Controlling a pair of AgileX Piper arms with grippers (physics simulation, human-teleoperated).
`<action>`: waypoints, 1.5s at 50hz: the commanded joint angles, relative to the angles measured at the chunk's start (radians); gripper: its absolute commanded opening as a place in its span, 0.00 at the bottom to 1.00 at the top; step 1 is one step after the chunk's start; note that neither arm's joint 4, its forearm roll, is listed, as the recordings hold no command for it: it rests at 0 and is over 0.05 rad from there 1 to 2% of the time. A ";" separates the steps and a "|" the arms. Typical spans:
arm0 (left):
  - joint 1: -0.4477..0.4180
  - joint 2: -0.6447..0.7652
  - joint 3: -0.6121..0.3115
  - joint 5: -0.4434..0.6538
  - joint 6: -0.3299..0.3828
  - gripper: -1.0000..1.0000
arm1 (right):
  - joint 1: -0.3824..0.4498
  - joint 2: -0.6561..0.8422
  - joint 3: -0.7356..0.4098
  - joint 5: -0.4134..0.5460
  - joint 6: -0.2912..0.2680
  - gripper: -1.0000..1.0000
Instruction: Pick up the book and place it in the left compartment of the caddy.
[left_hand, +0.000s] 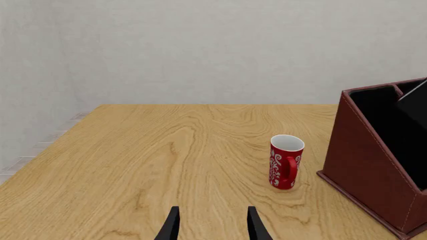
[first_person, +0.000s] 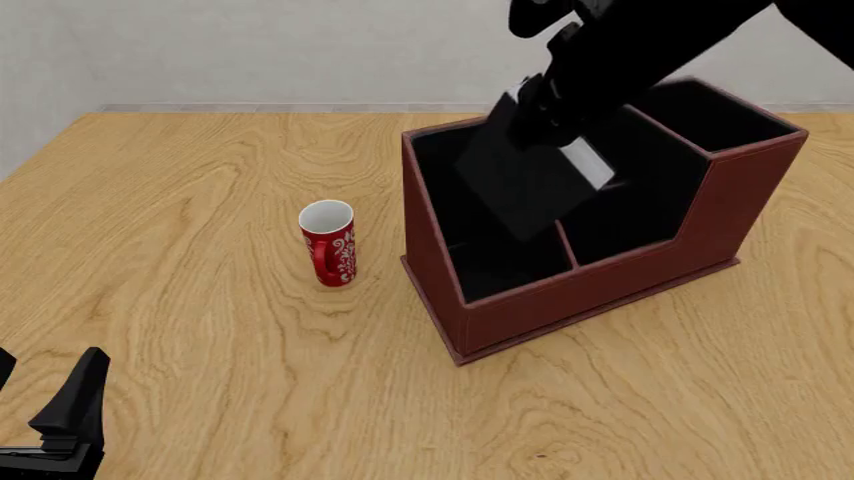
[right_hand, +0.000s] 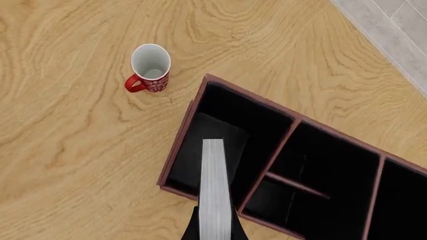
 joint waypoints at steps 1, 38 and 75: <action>0.000 0.000 0.000 0.000 0.000 1.00 | -0.003 0.042 -0.035 0.000 0.022 0.00; 0.000 0.000 0.000 0.000 0.000 1.00 | 0.012 0.097 0.097 -0.152 0.076 0.00; 0.000 0.000 0.000 0.000 0.000 1.00 | 0.008 0.109 0.209 -0.265 0.107 0.00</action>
